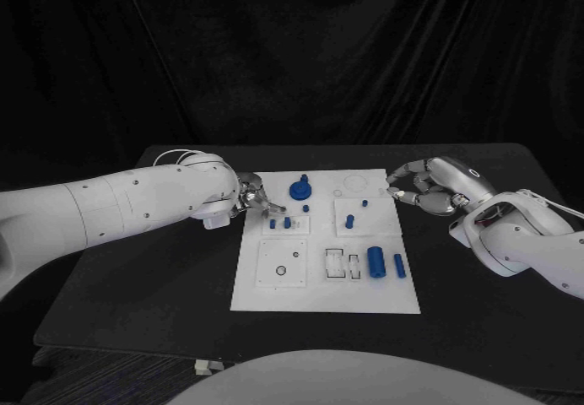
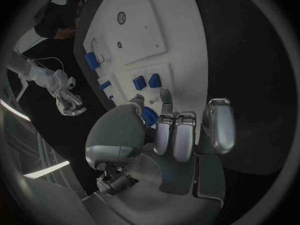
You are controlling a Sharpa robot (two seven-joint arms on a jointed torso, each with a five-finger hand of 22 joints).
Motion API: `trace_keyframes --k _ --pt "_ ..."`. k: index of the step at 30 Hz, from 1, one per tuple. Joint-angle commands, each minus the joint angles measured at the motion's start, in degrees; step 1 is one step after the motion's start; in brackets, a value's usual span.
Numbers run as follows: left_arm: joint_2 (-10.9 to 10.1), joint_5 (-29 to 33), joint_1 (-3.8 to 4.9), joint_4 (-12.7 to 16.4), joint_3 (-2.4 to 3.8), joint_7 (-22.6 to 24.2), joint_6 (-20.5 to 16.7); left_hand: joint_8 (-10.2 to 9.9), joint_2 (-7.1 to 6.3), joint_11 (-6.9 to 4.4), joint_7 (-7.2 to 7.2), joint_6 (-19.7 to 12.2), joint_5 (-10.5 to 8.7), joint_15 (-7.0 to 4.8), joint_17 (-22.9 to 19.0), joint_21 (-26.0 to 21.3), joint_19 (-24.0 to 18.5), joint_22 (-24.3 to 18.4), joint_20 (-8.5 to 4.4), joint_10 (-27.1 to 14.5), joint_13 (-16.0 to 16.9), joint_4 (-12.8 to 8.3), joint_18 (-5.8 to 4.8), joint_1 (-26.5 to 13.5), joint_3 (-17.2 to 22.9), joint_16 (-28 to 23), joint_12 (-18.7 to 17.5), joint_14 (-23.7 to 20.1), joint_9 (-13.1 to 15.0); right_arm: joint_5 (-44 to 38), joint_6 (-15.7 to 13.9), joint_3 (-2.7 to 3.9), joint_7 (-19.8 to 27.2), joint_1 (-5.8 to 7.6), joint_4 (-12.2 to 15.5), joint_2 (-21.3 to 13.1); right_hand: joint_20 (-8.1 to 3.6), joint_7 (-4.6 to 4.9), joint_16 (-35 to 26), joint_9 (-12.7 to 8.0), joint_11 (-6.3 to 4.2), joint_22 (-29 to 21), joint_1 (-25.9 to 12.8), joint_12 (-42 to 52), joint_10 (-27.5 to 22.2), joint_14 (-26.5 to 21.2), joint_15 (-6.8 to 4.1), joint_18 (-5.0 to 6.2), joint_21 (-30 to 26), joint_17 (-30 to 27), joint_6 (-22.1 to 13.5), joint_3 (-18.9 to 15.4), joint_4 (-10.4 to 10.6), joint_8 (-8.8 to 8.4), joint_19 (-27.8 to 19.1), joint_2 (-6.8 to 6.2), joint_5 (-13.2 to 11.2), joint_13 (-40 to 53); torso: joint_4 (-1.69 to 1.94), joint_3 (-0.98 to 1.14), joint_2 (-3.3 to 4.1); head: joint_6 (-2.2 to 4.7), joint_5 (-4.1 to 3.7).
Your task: Assemble the parts on the task board
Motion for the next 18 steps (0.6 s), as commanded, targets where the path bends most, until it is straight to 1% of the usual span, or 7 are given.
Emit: trace_keyframes --k 1,7,13,14,15,17,18 --pt "-0.6 0.0 -0.09 0.7 0.04 5.0 -6.0 0.3 0.92 0.38 -0.03 -0.8 1.06 0.19 15.1 0.1 0.1 10.6 -0.01 6.1 15.1 -0.4 -0.11 1.7 -0.3 0.2 0.0 6.0 -0.1 -0.1 0.1 0.04 -1.0 -0.14 0.1 -0.2 0.42 0.35 -0.4 0.0 0.56 12.1 0.4 -0.2 6.0 3.8 0.47 -0.42 -0.3 3.0 0.1 -0.1 -0.3 0.11 2.7 -0.1 0.3 14.9 -0.01 0.0 0.0 -0.01 -0.03" --pt "-2.5 -1.9 0.31 2.3 0.05 16.7 -18.2 0.3 0.09 0.98 0.68 -4.5 6.91 0.67 15.1 -1.4 -1.1 10.1 0.29 5.9 14.9 -1.0 0.22 9.3 -0.6 0.2 -0.1 6.0 -0.1 -0.1 -0.1 0.04 -1.1 -0.14 0.2 -0.3 0.42 0.36 -0.4 -0.1 0.56 12.1 0.4 -0.2 6.0 3.8 0.47 -0.42 -0.3 3.0 0.1 -0.1 -0.3 0.11 2.7 -0.11 0.4 14.9 -0.01 0.0 0.0 -0.01 -0.13" --pt "-3.3 -3.9 1.25 2.9 0.05 33.8 -24.9 -3.7 -0.44 3.97 4.39 -15.2 10.73 3.52 9.6 -9.2 -9.3 7.9 2.11 -7.4 3.8 -1.9 1.45 20.8 1.8 -4.6 -10.6 -1.3 -4.4 -0.1 -0.1 0.04 -1.1 -0.14 0.1 -0.4 0.42 0.37 -0.4 -0.1 0.57 12.1 0.4 -0.2 6.0 3.8 0.47 -0.42 -0.3 3.0 0.1 -0.1 -0.2 0.11 2.7 -0.11 0.4 14.9 -0.01 -0.01 0.01 -0.01 0.1" --pt "-3.1 -4.9 1.35 2.8 0.05 36.0 -24.7 -6.2 -0.35 4.91 4.64 -18.2 10.55 4.22 7.6 -11.6 -12.4 7.1 2.55 -22.6 -6.4 -2.7 1.74 24.8 4.1 -6.4 -22.2 -5.0 -7.4 -0.1 -0.2 0.04 -1.1 -0.14 0.1 -0.3 0.42 0.37 -0.4 -0.1 0.57 12.1 0.4 -0.2 6.0 3.8 0.47 -0.42 -0.3 3.0 0.1 -0.1 -0.2 0.11 2.7 -0.11 0.4 14.9 0.0 -0.01 0.01 -0.01 0.16" --pt "-3.0 -6.1 1.42 2.7 0.05 37.1 -24.2 -7.2 -0.75 5.1 4.96 -19.2 10.54 4.74 6.1 -12.7 -14.1 6.8 2.85 -32.6 -12.7 -3.0 1.84 26.8 5.2 -7.8 -29.9 -8.0 -9.1 -0.1 -0.2 0.04 -1.1 -0.14 0.2 -0.3 0.42 0.37 -0.4 -0.1 0.57 12.1 0.4 -0.2 6.0 3.8 0.47 -0.42 -0.3 3.0 0.1 -0.1 -0.2 0.11 2.7 -0.11 0.4 14.9 0.01 -0.01 -0.02 -0.01 0.17" --pt "-2.3 -10.2 1.53 2.2 0.05 38.6 -22.9 -11.1 -1.99 8.56 3.16 -23.1 8.81 7.58 2.4 -14.0 -16.4 6.2 4.07 -54.6 -22.7 -2.1 1.65 29.5 8.2 -10.7 -47.4 -13.6 -14.7 -0.1 -0.2 0.04 -1.1 -0.14 0.2 -0.3 0.42 0.37 -0.4 -0.1 0.57 12.1 0.4 -0.2 6.0 3.8 0.47 -0.42 -0.3 3.0 0.1 -0.1 -0.2 0.11 2.7 -0.11 0.4 14.9 0.02 0.0 -0.05 -0.01 0.14" --pt "-1.8 -12.9 1.56 1.8 0.05 39.2 -22.2 -12.8 -2.57 9.08 3.29 -23.8 7.36 7.34 -0.5 -13.2 -15.8 6.4 4.36 -57.1 -26.2 -1.9 1.62 30.1 8.8 -13.0 -51.6 -16.7 -17.8 -0.1 -0.2 0.04 -1.0 -0.14 0.3 -0.3 0.42 0.37 -0.4 -0.1 0.57 12.1 0.4 -0.2 6.0 3.8 0.47 -0.42 -0.3 3.0 0.1 -0.1 -0.2 0.11 2.7 -0.12 0.4 14.9 0.02 0.01 -0.07 -0.01 0.13"
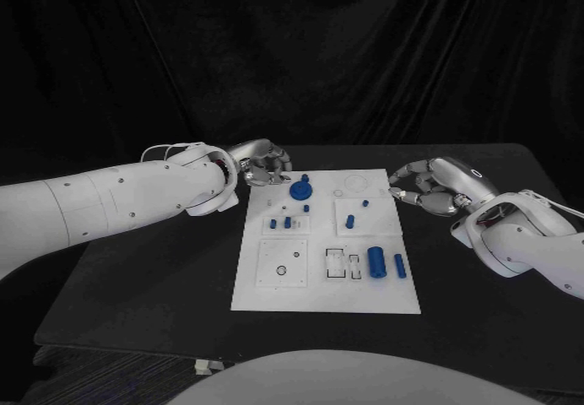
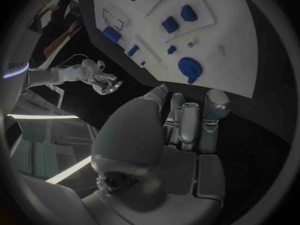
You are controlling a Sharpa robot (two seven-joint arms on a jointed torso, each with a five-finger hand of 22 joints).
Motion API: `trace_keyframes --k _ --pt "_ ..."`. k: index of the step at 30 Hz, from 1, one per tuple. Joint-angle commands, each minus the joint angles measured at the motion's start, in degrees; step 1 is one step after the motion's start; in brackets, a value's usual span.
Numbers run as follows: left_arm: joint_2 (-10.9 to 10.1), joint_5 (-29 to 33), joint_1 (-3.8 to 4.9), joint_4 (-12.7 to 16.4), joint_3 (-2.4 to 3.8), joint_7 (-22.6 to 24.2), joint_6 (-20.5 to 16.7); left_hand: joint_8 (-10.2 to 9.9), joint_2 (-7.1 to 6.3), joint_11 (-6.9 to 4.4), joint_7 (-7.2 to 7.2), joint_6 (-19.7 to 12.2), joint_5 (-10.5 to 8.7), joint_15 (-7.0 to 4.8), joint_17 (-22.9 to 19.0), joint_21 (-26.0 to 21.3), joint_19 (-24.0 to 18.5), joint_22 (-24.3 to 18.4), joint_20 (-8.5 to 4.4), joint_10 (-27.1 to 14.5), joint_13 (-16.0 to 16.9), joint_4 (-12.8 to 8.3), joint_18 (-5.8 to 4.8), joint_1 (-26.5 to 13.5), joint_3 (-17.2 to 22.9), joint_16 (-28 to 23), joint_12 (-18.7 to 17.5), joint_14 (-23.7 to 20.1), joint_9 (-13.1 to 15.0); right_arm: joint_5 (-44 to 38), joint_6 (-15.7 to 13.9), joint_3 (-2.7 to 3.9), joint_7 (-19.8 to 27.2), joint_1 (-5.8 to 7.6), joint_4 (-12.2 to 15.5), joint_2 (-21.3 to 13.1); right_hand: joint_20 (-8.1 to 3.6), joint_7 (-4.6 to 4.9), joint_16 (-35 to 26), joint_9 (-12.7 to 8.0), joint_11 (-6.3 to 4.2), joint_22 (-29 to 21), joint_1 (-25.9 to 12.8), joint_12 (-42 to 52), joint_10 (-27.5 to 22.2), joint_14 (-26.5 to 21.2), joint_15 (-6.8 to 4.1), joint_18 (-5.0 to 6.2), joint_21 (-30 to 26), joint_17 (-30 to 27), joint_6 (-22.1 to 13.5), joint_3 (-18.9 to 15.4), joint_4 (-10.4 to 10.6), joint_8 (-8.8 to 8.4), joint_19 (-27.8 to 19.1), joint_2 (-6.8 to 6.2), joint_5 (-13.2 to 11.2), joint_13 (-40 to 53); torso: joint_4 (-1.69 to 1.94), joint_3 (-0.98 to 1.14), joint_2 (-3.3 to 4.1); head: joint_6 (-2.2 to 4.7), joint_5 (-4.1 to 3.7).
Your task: Assemble the parts on the task board
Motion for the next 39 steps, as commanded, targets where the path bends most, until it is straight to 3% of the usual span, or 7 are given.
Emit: trace_keyframes --k 1,2,3,6,11,27,39 --pt "1.5 -11.3 0.16 -0.9 0.01 11.9 -1.3 -4.7 -1.56 0.39 -0.98 0.2 -3.27 -0.68 -2.1 3.4 3.2 7.2 0.69 -7.9 -12.8 0.4 0.98 2.4 2.5 -3.5 -14.5 -2.3 -10.9 -0.1 -0.2 0.04 -0.9 -0.13 0.2 0.0 0.43 0.38 -0.4 -0.1 0.49 12.1 0.3 -0.3 6.1 3.8 0.47 -0.42 -0.3 3.1 0.1 -0.1 -0.2 0.11 2.7 -0.13 0.5 14.9 0.04 0.0 -0.08 -0.01 -0.04" --pt "2.0 -14.0 0.13 -1.4 0.01 12.3 -0.6 -5.0 -1.64 0.15 -1.19 0.5 -3.29 -0.8 -2.3 3.6 3.6 7.2 0.71 -7.5 -13.7 0.3 1.04 2.6 2.7 -3.5 -15.0 -1.9 -11.8 -0.1 -0.2 0.04 -0.8 -0.13 0.3 0.0 0.43 0.38 -0.4 -0.1 0.49 12.1 0.3 -0.3 6.1 3.8 0.47 -0.42 -0.3 3.1 0.1 -0.1 -0.2 0.11 2.7 -0.13 0.5 14.9 0.04 0.0 -0.09 -0.01 -0.07" --pt "2.4 -15.5 0.08 -1.7 0.01 12.5 -0.3 -7.1 -2.11 -0.84 -3.78 3.6 -3.7 -2.6 -3.0 5.2 6.4 7.6 0.75 -4.4 -21.4 -0.8 1.09 3.7 3.6 -3.0 -19.7 1.8 -18.9 -0.1 -0.2 0.04 -0.8 -0.13 0.3 0.0 0.43 0.38 -0.4 -0.1 0.49 12.1 0.3 -0.3 6.1 3.8 0.47 -0.42 -0.3 3.1 0.1 -0.1 -0.2 0.11 2.7 -0.13 0.5 14.9 0.04 0.0 -0.08 -0.01 -0.08" --pt "3.8 -21.6 -0.25 -3.2 0.01 13.0 0.5 -8.6 -2.4 -3.12 -4.56 6.9 -5.61 -3.22 -5.0 4.6 7.9 7.5 -0.15 -2.5 -29.1 -1.7 1.03 2.5 2.4 -3.7 -23.8 2.8 -25.8 -0.1 -0.2 0.04 -0.7 -0.13 0.4 0.0 0.43 0.38 -0.4 -0.1 0.49 12.1 0.3 -0.3 6.1 3.8 0.47 -0.42 -0.3 3.1 0.1 -0.1 -0.2 0.11 2.7 -0.13 0.5 14.9 0.05 -0.01 -0.1 -0.01 -0.18" --pt "5.9 -27.4 -1.07 -5.4 0.01 12.8 0.9 -8.4 -2.98 -5.5 -4.45 10.1 -6.82 -5.41 -6.9 4.1 9.6 7.7 -0.76 0.4 -36.6 -4.2 0.86 2.5 0.9 -4.2 -27.7 3.6 -32.0 -0.1 -0.1 0.04 -0.7 -0.13 0.5 0.0 0.43 0.38 -0.4 -0.1 0.49 12.1 0.3 -0.3 6.1 3.8 0.48 -0.42 -0.3 3.0 0.1 -0.1 -0.2 0.11 2.7 -0.15 0.5 14.9 -0.05 0.01 0.0 -0.01 -0.02" --pt "9.3 -30.3 -2.63 -9.1 0.01 9.6 3.2 -7.2 -2.9 -4.48 -2.84 15.9 -8.0 -4.82 -8.3 2.8 10.5 8.0 -1.1 8.1 -41.2 -4.9 0.86 0.3 -1.1 -4.1 -28.3 3.8 -37.3 -0.1 0.1 0.04 -0.6 -0.13 0.5 0.1 0.43 0.38 -0.4 -0.1 0.49 12.1 0.3 -0.3 6.1 3.8 0.48 -0.42 -0.3 3.0 0.1 -0.1 -0.2 0.11 2.7 -0.15 0.5 14.9 -0.01 -0.02 0.09 -0.01 -0.01" --pt "10.5 -30.4 -3.26 -10.8 0.01 9.7 2.6 -6.8 -2.52 -4.3 -2.33 18.9 -6.46 -4.61 -8.9 2.5 10.8 8.1 -1.21 12.5 -42.1 -5.2 0.83 0.9 0.0 -4.1 -28.4 3.6 -38.7 -0.1 0.3 0.04 -0.6 -0.13 0.3 0.3 0.44 0.39 -0.4 -0.2 0.51 12.1 0.3 -0.3 6.1 3.8 0.49 -0.39 -0.4 2.9 0.1 -0.1 -0.2 0.11 2.7 -0.2 0.6 14.9 0.01 -0.03 0.02 -0.01 -0.01"
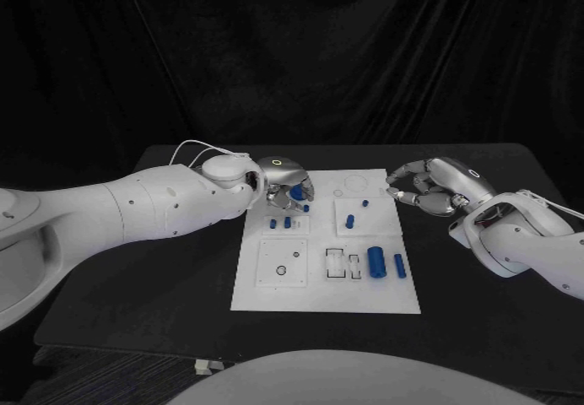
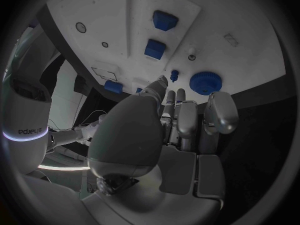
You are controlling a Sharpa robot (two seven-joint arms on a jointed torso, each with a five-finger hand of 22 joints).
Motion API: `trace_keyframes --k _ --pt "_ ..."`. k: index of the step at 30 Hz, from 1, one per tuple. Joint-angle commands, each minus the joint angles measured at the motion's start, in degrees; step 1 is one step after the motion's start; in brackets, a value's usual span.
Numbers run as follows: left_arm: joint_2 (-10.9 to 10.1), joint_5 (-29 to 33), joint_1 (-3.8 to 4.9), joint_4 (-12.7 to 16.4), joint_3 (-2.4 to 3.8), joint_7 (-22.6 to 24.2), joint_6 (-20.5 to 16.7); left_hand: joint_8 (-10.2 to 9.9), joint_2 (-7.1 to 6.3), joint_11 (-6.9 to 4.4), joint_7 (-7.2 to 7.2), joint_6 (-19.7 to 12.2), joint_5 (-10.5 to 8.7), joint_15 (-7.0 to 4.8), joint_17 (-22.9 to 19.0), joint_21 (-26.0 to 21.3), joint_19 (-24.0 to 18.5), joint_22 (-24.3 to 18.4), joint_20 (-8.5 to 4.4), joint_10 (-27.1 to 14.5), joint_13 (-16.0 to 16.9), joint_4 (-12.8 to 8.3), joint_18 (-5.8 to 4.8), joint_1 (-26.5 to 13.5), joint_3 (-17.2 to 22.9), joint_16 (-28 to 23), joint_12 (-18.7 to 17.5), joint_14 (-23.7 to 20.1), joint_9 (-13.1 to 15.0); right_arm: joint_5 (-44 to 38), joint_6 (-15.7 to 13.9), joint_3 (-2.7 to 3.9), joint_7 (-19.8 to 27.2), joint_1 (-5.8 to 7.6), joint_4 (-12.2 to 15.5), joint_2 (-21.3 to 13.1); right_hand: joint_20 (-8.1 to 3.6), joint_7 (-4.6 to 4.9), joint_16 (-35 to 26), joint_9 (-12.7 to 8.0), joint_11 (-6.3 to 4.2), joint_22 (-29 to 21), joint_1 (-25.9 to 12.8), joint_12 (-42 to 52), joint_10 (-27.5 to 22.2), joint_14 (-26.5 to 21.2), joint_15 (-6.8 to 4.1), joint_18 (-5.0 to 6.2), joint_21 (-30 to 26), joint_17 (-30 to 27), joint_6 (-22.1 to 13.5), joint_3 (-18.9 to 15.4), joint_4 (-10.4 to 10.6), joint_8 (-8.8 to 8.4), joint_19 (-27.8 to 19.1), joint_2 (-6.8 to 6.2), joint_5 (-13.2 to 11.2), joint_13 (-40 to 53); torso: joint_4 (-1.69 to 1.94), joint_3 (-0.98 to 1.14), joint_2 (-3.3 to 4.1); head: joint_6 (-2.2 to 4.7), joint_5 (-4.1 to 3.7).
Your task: Assemble the parts on the task board
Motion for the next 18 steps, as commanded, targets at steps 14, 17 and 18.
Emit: trace_keyframes --k 14,17,18 --pt "2.8 -0.5 -0.97 -3.4 0.06 1.4 -0.5 -0.2 0.55 0.24 0.56 1.6 3.24 0.81 -1.8 -2.1 -0.6 7.7 -0.03 3.1 -1.5 -0.7 1.11 1.1 2.6 -0.6 -1.6 -1.3 -1.4 -0.1 0.2 0.04 -0.6 -0.13 0.2 -0.3 0.42 0.4 -0.4 -0.1 0.32 12.0 0.3 -0.2 5.9 3.8 0.5 -0.4 -0.4 2.9 0.1 -0.1 -0.2 0.12 2.7 -0.19 0.4 14.9 -0.05 0.03 -0.02 -0.01 -0.15" --pt "3.2 -0.5 -1.28 -4.1 0.06 1.5 -0.6 -0.2 0.42 0.34 0.67 1.8 3.6 0.98 -1.9 -2.2 -0.7 7.7 -0.02 3.5 -1.7 -1.0 1.12 1.3 3.0 -0.7 -1.8 -1.5 -1.5 -0.1 0.1 0.04 -0.6 -0.13 0.2 -0.3 0.42 0.4 -0.4 -0.1 0.32 12.0 0.3 -0.2 5.9 3.8 0.5 -0.4 -0.4 2.9 0.1 -0.1 -0.2 0.12 2.7 -0.19 0.4 14.9 -0.08 0.04 -0.01 -0.01 -0.2" --pt "3.4 -0.5 -1.38 -4.4 0.06 1.6 -0.5 -0.2 0.4 0.34 0.69 1.9 3.65 1.01 -1.9 -2.2 -0.7 7.7 -0.01 3.6 -1.7 -1.1 1.12 1.3 3.1 -0.7 -1.9 -1.5 -1.6 -0.1 0.1 0.04 -0.6 -0.13 0.2 -0.3 0.42 0.4 -0.4 -0.1 0.32 12.0 0.3 -0.2 5.9 3.8 0.5 -0.4 -0.4 2.9 0.1 -0.1 -0.2 0.12 2.7 -0.19 0.4 14.9 -0.07 0.03 0.0 -0.01 -0.22"
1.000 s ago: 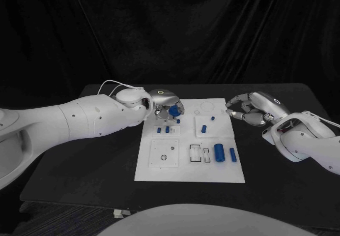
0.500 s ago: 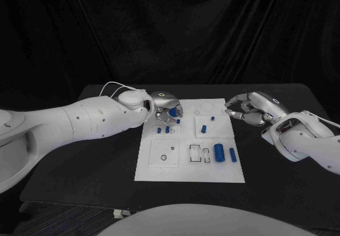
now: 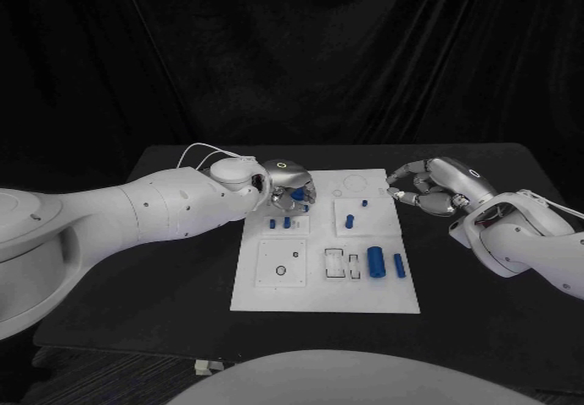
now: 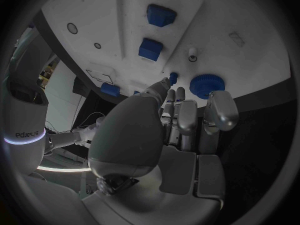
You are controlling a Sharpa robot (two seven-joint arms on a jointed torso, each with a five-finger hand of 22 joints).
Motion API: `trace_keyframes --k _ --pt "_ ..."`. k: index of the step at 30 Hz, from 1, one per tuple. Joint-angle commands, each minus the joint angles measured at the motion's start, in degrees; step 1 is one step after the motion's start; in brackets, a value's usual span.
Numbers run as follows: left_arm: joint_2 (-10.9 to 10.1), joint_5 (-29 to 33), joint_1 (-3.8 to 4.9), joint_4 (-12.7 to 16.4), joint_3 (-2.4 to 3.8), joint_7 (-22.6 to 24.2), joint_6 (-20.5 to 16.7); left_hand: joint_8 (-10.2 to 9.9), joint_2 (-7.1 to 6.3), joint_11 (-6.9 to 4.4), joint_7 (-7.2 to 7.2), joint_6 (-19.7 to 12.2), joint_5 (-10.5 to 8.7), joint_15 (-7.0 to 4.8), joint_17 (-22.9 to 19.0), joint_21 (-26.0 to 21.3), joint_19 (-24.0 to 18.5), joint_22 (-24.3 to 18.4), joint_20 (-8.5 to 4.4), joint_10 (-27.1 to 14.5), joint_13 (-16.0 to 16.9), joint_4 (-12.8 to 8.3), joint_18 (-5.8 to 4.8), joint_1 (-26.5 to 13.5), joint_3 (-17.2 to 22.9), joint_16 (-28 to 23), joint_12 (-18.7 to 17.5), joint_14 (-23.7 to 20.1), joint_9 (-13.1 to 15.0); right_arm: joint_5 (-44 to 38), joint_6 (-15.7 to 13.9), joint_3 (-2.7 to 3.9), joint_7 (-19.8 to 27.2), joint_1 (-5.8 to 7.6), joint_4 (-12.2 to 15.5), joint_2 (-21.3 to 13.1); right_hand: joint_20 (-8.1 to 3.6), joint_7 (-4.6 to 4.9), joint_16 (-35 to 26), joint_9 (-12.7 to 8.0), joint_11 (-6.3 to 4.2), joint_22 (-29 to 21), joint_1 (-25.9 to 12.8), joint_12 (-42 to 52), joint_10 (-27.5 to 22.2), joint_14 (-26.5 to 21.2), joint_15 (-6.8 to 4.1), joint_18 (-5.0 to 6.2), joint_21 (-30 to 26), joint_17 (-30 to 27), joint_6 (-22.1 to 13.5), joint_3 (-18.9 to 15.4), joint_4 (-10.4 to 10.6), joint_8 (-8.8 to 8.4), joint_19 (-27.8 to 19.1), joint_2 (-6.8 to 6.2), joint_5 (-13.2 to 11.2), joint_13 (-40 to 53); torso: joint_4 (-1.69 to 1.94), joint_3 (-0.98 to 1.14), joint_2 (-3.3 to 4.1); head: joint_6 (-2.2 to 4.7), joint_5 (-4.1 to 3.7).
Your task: Assemble the parts on the task board
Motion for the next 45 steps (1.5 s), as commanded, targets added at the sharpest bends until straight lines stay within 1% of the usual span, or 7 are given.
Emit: trace_keyframes --k 1,16,23,28,33,38,45 --pt "0.5 -0.1 -0.35 -0.8 0.04 1.3 -0.4 -0.2 0.11 -0.03 0.01 0.4 0.17 -0.1 -0.1 -0.4 -0.2 7.7 0.02 0.4 -0.1 0.0 1.13 0.6 0.3 -0.2 -0.2 -0.4 -0.1 -0.1 0.1 0.04 -0.6 -0.13 0.2 -0.1 0.24 0.39 -0.1 -0.1 0.31 12.1 0.3 -0.3 5.9 3.8 0.5 -0.4 -0.4 2.9 0.1 -0.1 -0.2 0.12 2.5 -0.19 0.2 14.9 -0.01 0.02 0.03 -0.01 -0.1" --pt "1.7 -0.1 -1.35 -3.0 0.05 1.5 -0.9 0.2 0.02 0.13 0.39 2.3 -0.03 0.32 -0.1 -0.1 0.1 7.9 0.09 3.3 -0.7 -0.6 1.03 0.6 1.6 0.0 -0.7 -0.3 -0.5 -0.1 -0.1 0.04 -0.5 -0.15 0.2 -0.1 0.24 0.39 -0.1 -0.1 0.31 12.1 0.3 -0.3 5.9 3.8 0.5 -0.4 -0.4 2.9 0.1 -0.1 -0.2 0.12 2.5 -0.19 0.2 14.9 0.02 -0.03 0.07 -0.01 -0.14" --pt "1.2 -0.1 -1.43 -2.7 0.05 3.5 -6.1 2.0 1.0 -0.17 0.5 7.5 0.75 0.16 0.9 3.1 2.2 8.7 -0.08 10.4 -0.6 -2.4 0.47 1.8 2.7 1.1 0.0 1.6 -0.2 -0.1 -0.5 0.04 -0.1 -0.17 0.2 -0.2 0.24 0.41 -0.2 -0.1 0.33 12.0 0.3 -0.3 5.9 3.7 0.51 -0.37 -0.5 2.8 0.2 0.0 -0.2 0.17 2.5 -0.21 0.2 14.9 0.05 0.01 0.03 -0.01 -0.22" --pt "0.0 -0.1 -1.44 -1.5 0.06 5.7 -12.4 2.1 0.65 -0.67 0.22 9.8 3.04 -0.4 1.4 5.1 3.7 9.2 -0.54 15.5 -0.9 -3.3 0.12 1.7 3.3 1.3 -0.9 3.6 -0.5 -0.1 -0.7 0.03 0.1 -0.25 0.3 -0.3 0.25 0.41 -0.2 -0.1 0.34 12.0 0.3 -0.3 5.9 3.7 0.51 -0.38 -0.4 2.8 0.3 0.0 -0.2 0.21 2.5 -0.19 0.2 14.9 0.02 0.0 0.01 -0.01 -0.31" --pt "-1.9 0.0 -1.33 0.9 0.07 6.0 -15.1 1.9 -0.06 -0.86 0.05 11.3 3.76 -1.4 1.6 5.6 4.2 9.3 -1.0 17.7 -1.6 -3.6 0.01 1.1 4.6 1.1 -3.1 4.8 -0.8 -0.1 -0.6 0.03 0.1 -0.39 0.2 -0.3 0.25 0.4 -0.2 -0.1 0.34 12.0 0.3 -0.3 5.9 3.7 0.52 -0.37 -0.5 2.8 0.4 0.0 -0.3 0.25 2.5 -0.16 0.3 14.9 0.02 -0.01 -0.02 -0.01 -0.4" --pt "-4.5 0.0 -0.76 3.8 0.07 4.7 -13.2 0.8 -0.61 -0.59 0.31 10.9 3.57 -1.28 0.3 4.8 3.8 9.1 -1.17 17.4 -2.6 -3.8 0.14 0.4 5.7 0.0 -6.2 4.4 -1.4 -0.1 -0.3 0.03 -0.1 -0.55 0.1 -0.3 0.25 0.4 -0.2 -0.1 0.34 12.0 0.3 -0.3 5.9 3.7 0.52 -0.37 -0.5 2.8 0.4 0.0 -0.3 0.25 2.5 -0.16 0.3 14.9 0.08 -0.04 -0.05 -0.01 -0.39" --pt "-6.4 0.0 -0.05 4.7 0.07 3.4 -7.4 0.0 -0.71 -0.45 0.36 10.5 2.9 -1.27 -1.0 3.5 3.2 8.8 -1.17 17.0 -3.4 -3.9 0.36 0.0 6.3 -1.0 -8.4 3.7 -1.9 -0.1 -0.1 0.03 -0.2 -0.81 -0.2 -0.2 0.25 0.4 -0.2 -0.1 0.35 12.0 0.4 -0.3 5.9 3.7 0.52 -0.38 -0.4 2.8 0.4 0.1 -0.3 0.26 2.5 -0.16 0.3 14.9 0.07 -0.01 -0.1 -0.01 -0.19"
